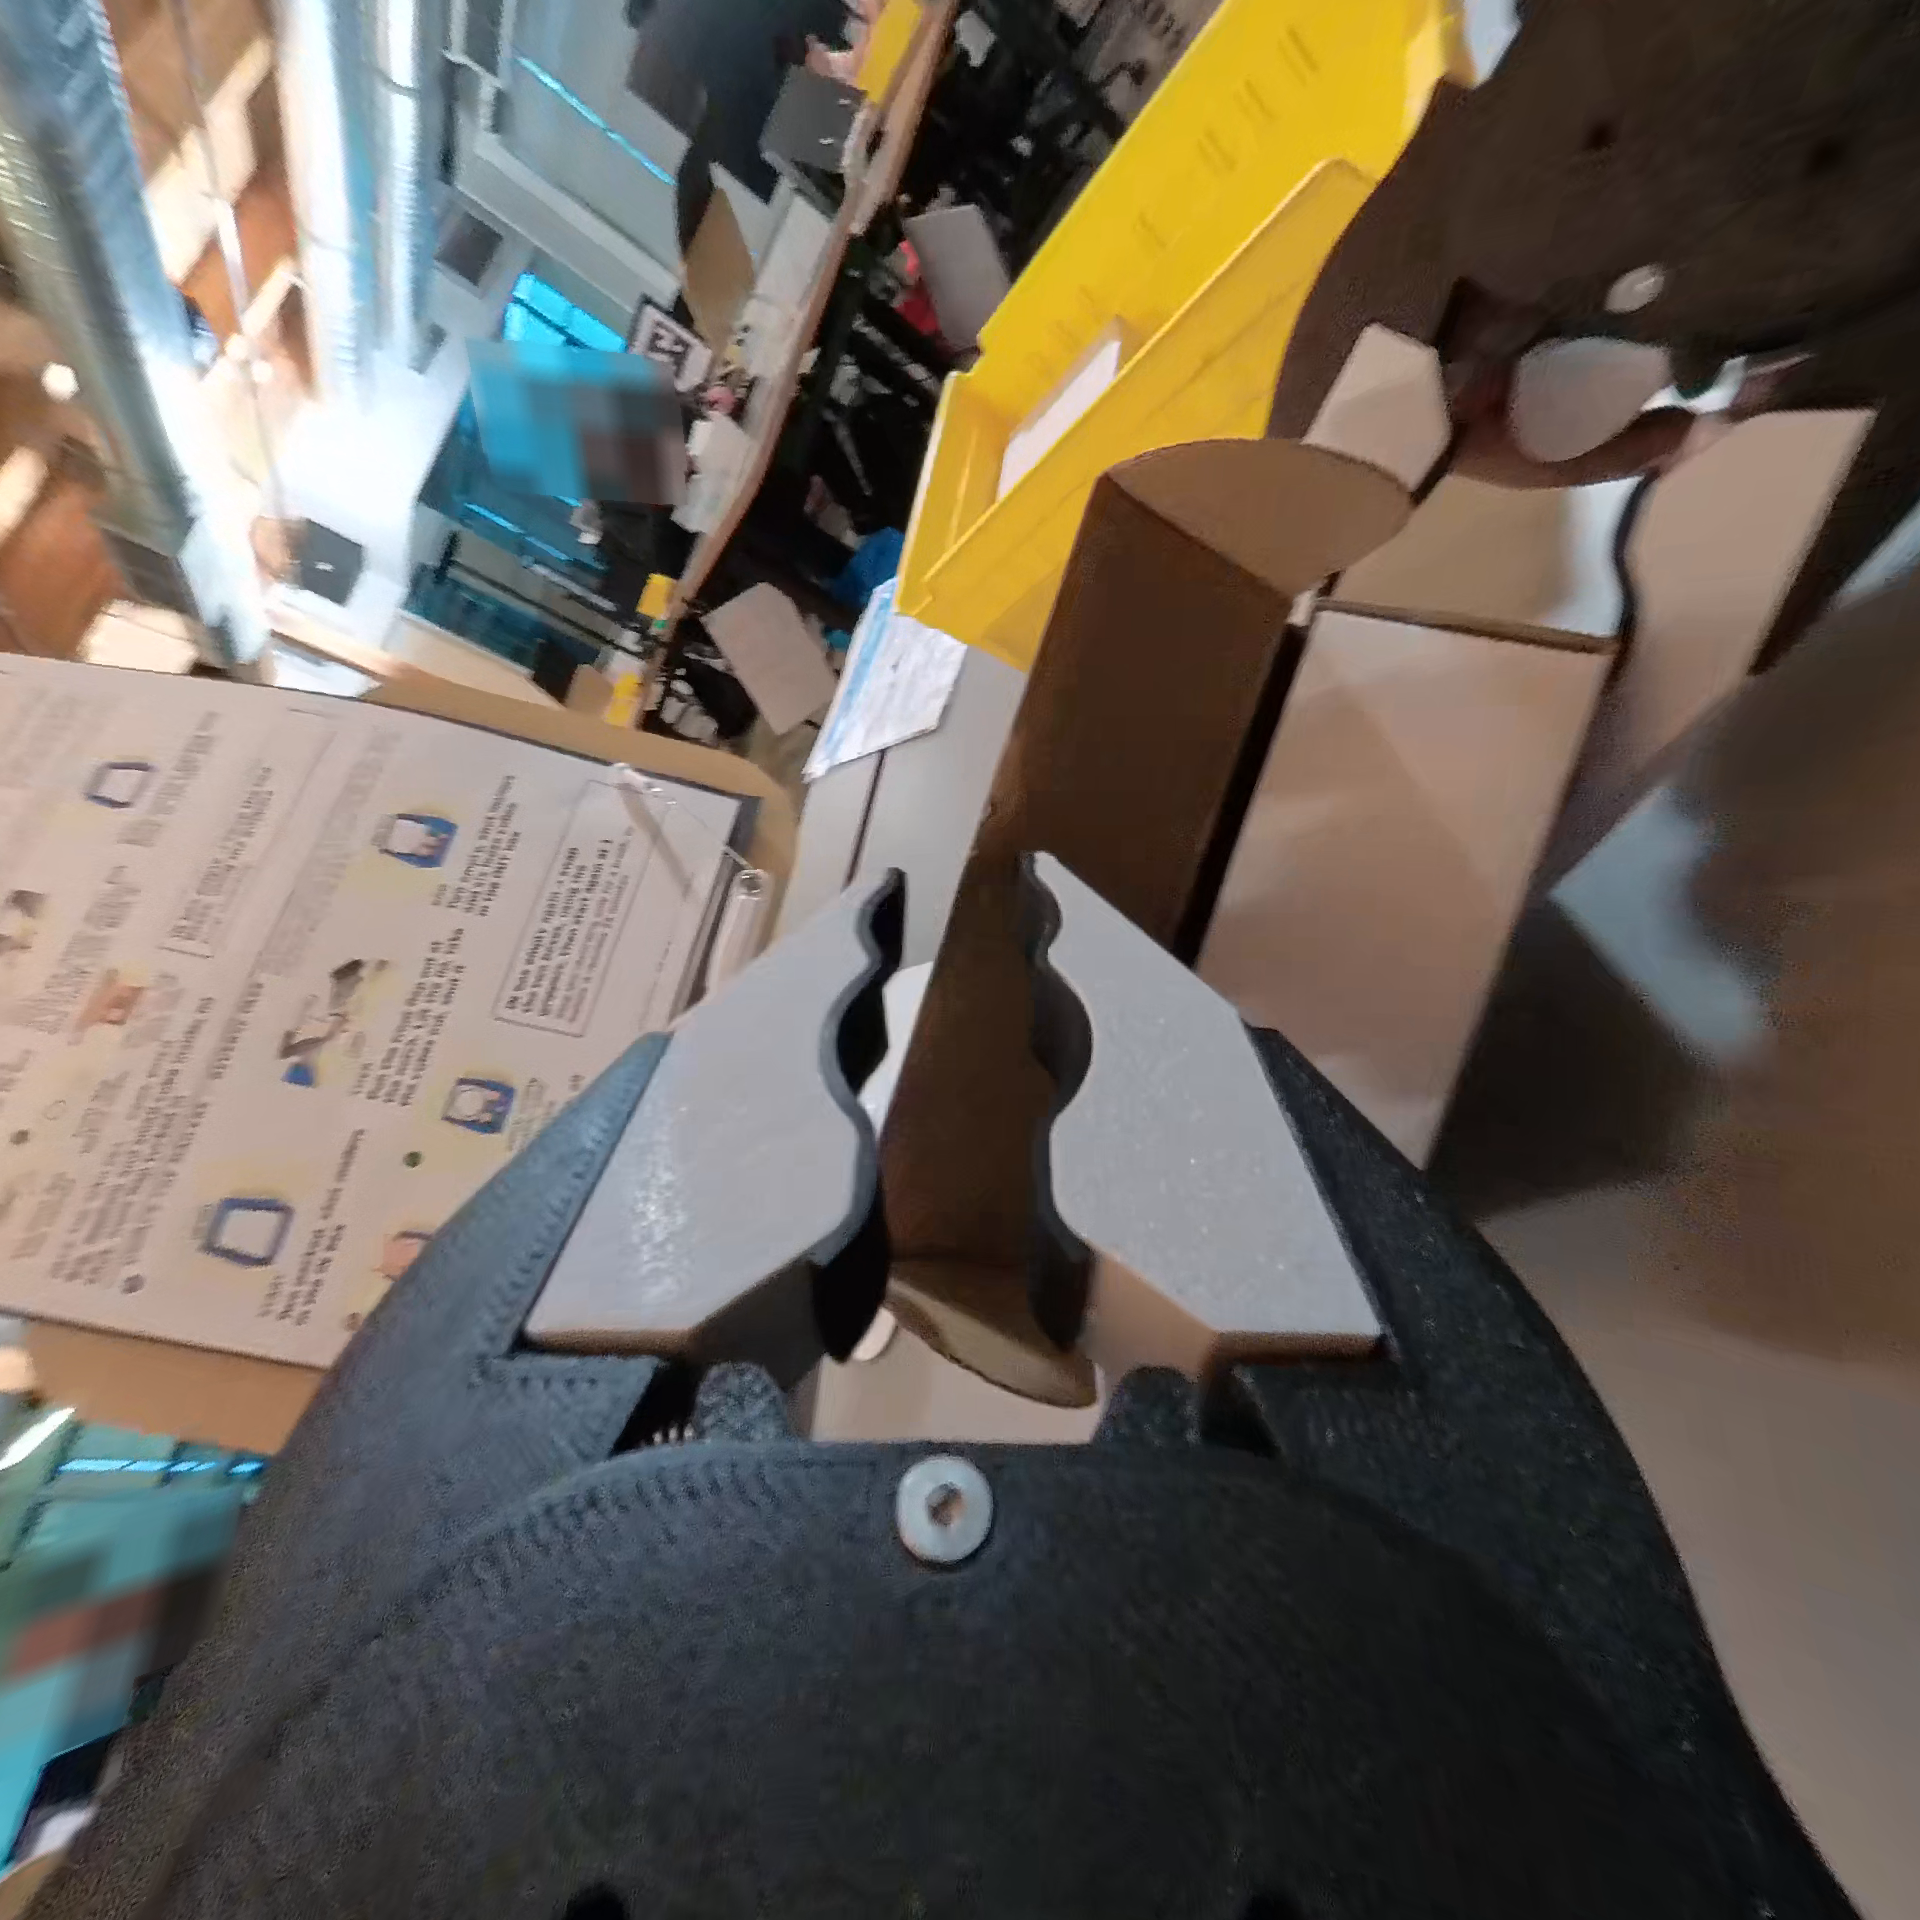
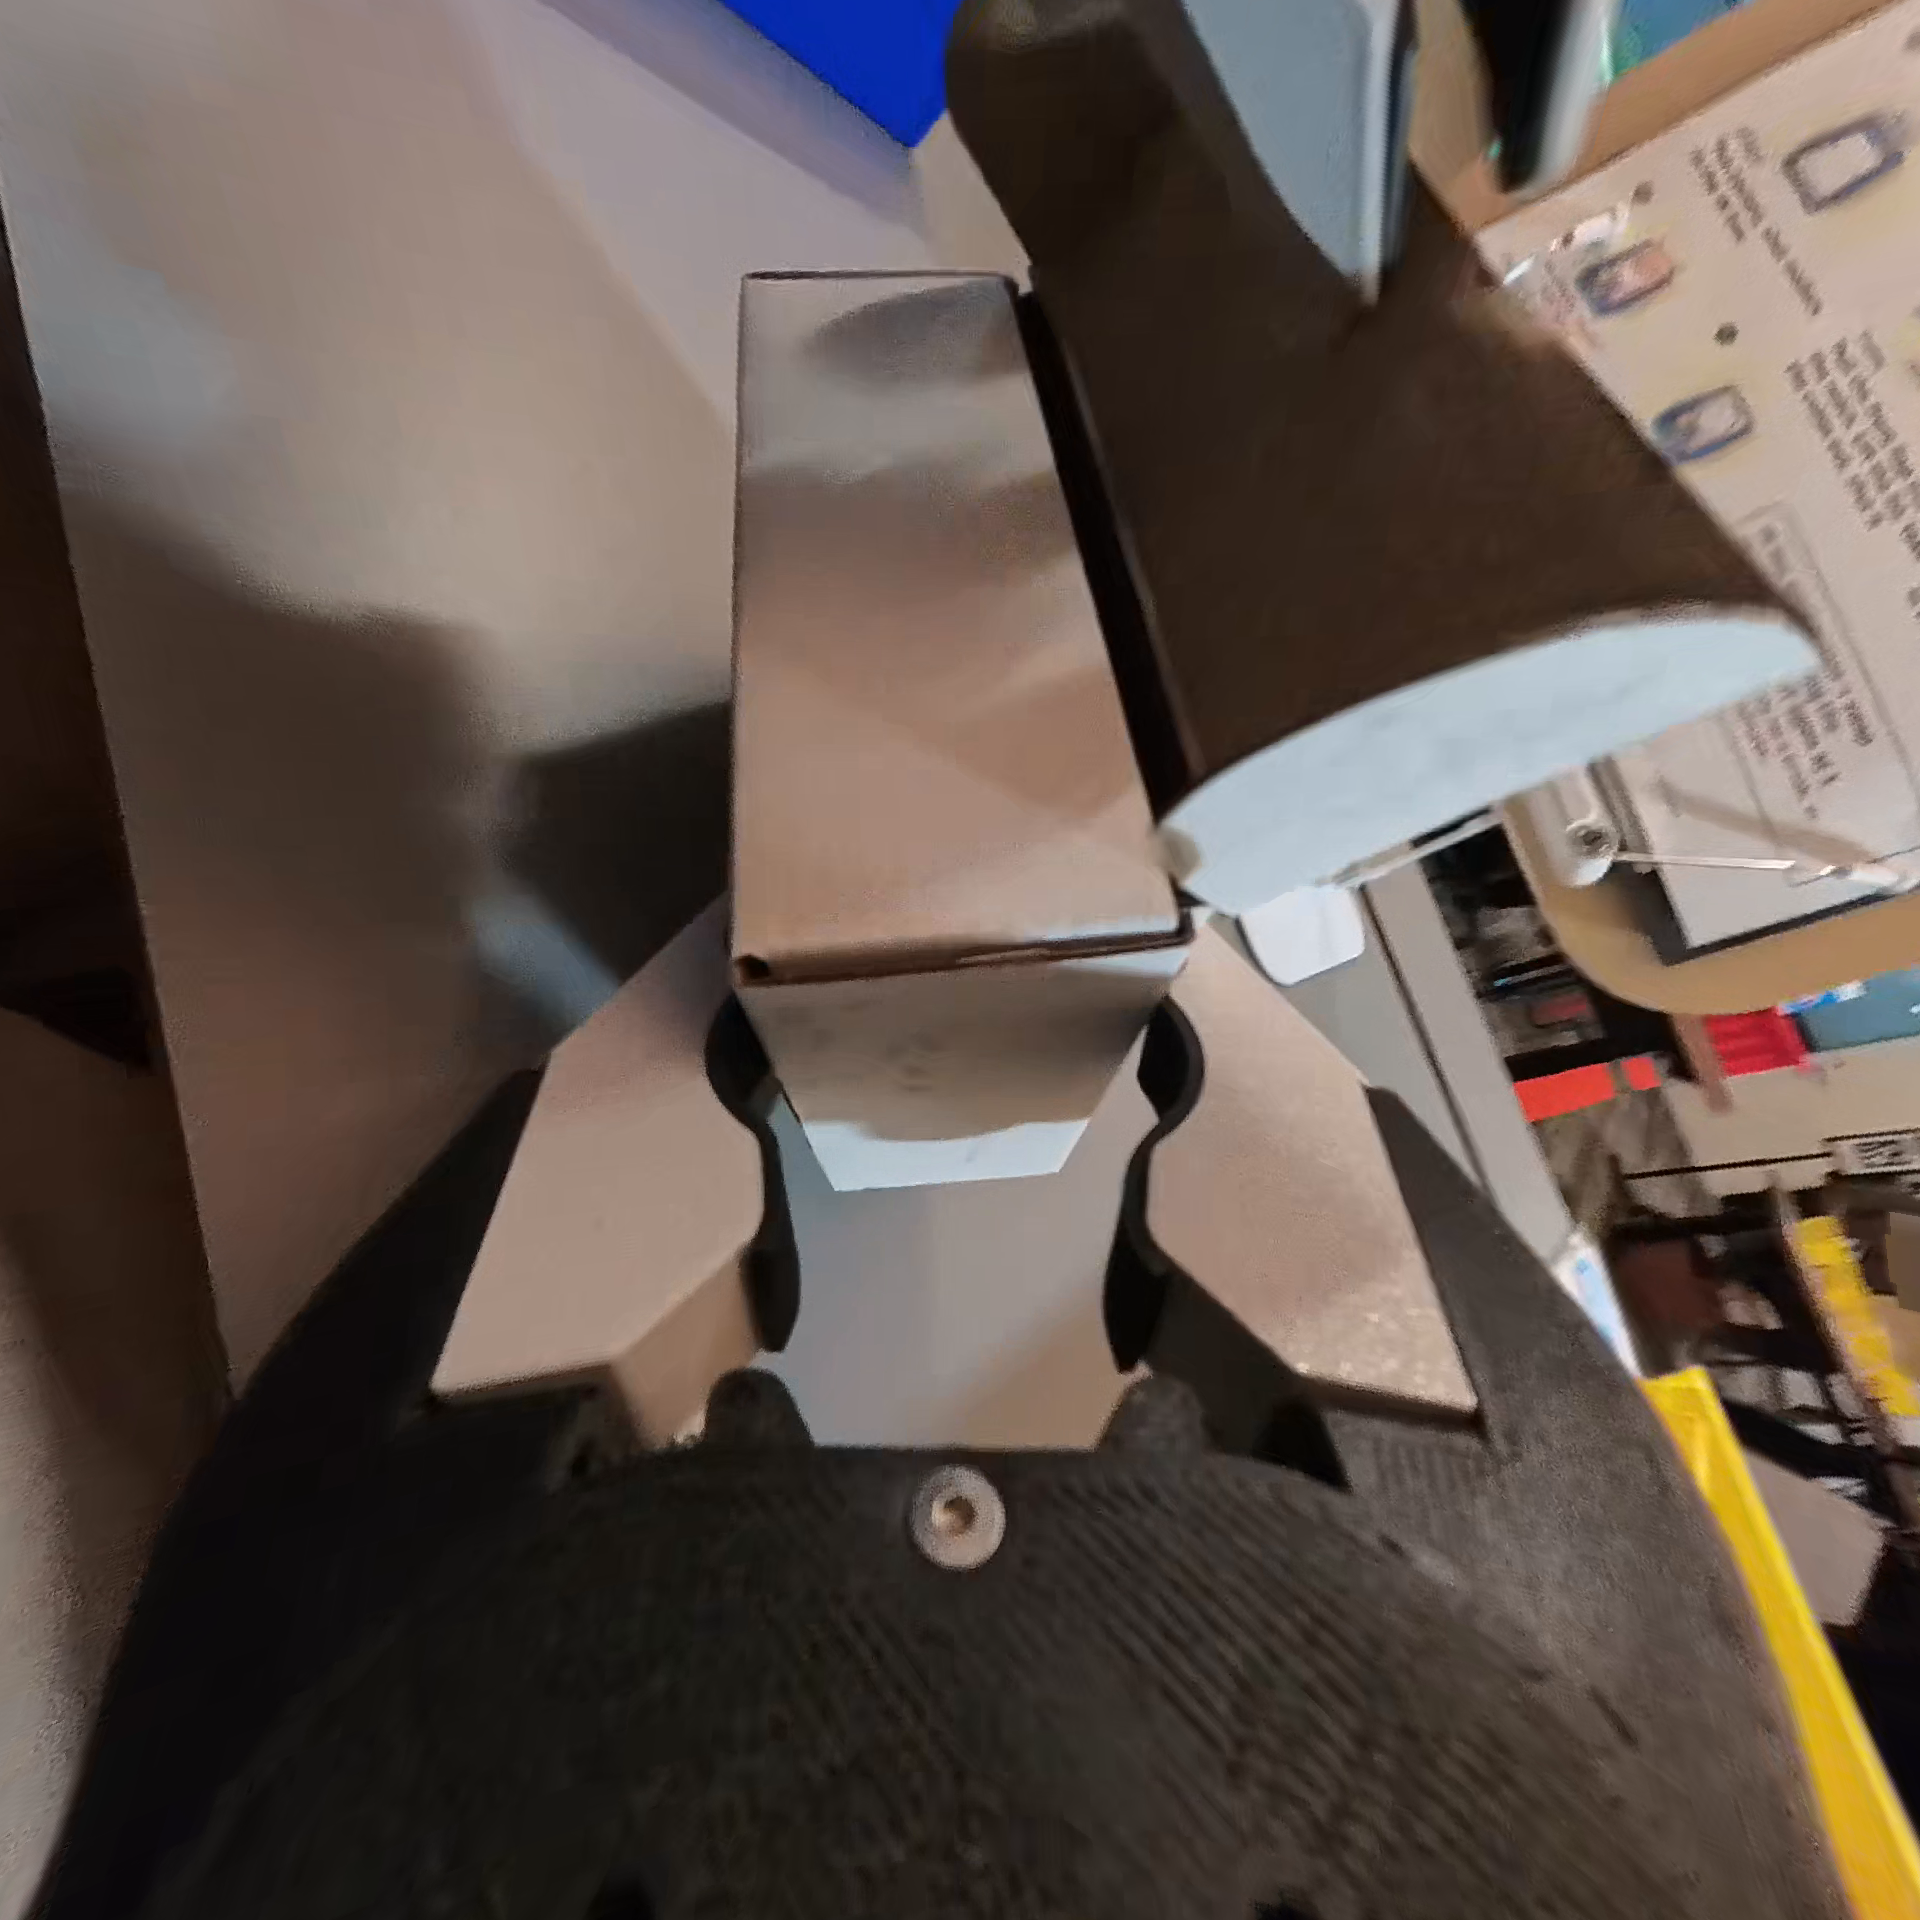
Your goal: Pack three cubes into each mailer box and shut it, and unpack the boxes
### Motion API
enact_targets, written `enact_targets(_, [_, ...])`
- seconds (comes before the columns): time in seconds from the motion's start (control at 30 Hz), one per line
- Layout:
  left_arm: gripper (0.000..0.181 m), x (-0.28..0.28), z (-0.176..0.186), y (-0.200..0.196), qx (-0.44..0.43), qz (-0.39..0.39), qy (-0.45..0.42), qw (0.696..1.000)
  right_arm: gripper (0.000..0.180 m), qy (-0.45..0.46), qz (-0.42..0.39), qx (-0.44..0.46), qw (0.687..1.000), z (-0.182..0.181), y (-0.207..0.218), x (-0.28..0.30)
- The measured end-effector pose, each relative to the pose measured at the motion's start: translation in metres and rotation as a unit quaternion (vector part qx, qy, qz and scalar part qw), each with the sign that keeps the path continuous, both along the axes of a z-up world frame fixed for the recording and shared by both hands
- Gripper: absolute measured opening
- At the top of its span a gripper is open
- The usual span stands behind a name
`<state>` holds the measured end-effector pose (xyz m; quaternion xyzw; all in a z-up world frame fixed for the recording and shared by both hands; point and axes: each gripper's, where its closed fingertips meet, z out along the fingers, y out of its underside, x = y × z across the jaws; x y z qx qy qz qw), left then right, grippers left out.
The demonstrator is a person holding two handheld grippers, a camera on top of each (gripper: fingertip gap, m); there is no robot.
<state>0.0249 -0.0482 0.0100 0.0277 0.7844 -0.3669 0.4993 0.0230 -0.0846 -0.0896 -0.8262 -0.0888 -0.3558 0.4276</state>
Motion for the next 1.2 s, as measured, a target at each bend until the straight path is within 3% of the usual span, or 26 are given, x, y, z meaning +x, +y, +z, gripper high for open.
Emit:
enact_targets(0.13, [0.057, 0.005, 0.010, 0.008, -0.034, 0.011, -0.019, 0.999, 0.073, -0.050, -0.008, -0.006, 0.999, 0.000, -0.003, 0.007])
enact_targets(0.33, [0.080, 0.009, -0.015, 0.034, -0.109, 0.000, 0.150, 0.983, 0.074, -0.065, -0.008, 0.000, 0.998, 0.002, -0.006, 0.011])
enact_targets(0.43, [0.062, 0.016, -0.032, 0.047, -0.114, 0.005, 0.163, 0.980, 0.074, -0.061, -0.003, 0.011, 0.998, 0.003, -0.005, 0.010])
enact_targets(0.53, [0.013, 0.016, -0.041, 0.047, -0.101, -0.006, 0.151, 0.983, 0.073, -0.038, -0.011, 0.031, 0.999, 0.005, -0.007, 0.013])
enact_targets(0.6, [0.011, 0.021, -0.043, 0.046, -0.091, 0.006, 0.135, 0.987, 0.073, -0.024, -0.034, 0.041, 0.998, 0.003, -0.011, 0.021])
enact_targets(0.73, [0.004, 0.037, -0.038, 0.057, -0.067, 0.064, 0.077, 0.993, 0.095, 0.009, -0.099, 0.072, 0.992, 0.004, -0.024, 0.043])
enact_targets(0.8, [0.001, 0.044, -0.035, 0.063, -0.071, 0.091, 0.060, 0.991, 0.096, 0.029, -0.112, 0.117, 0.986, 0.016, -0.028, 0.047])
enact_targets(0.97, [0.002, 0.046, -0.037, 0.060, -0.060, 0.104, 0.054, 0.991, 0.078, -0.011, -0.089, 0.183, 0.979, 0.049, -0.027, 0.036])
enact_targets(1.2, [0.002, 0.038, -0.030, 0.043, -0.042, 0.108, 0.071, 0.991, 0.062, -0.066, -0.050, 0.130, 0.988, 0.038, 0.001, 0.010])
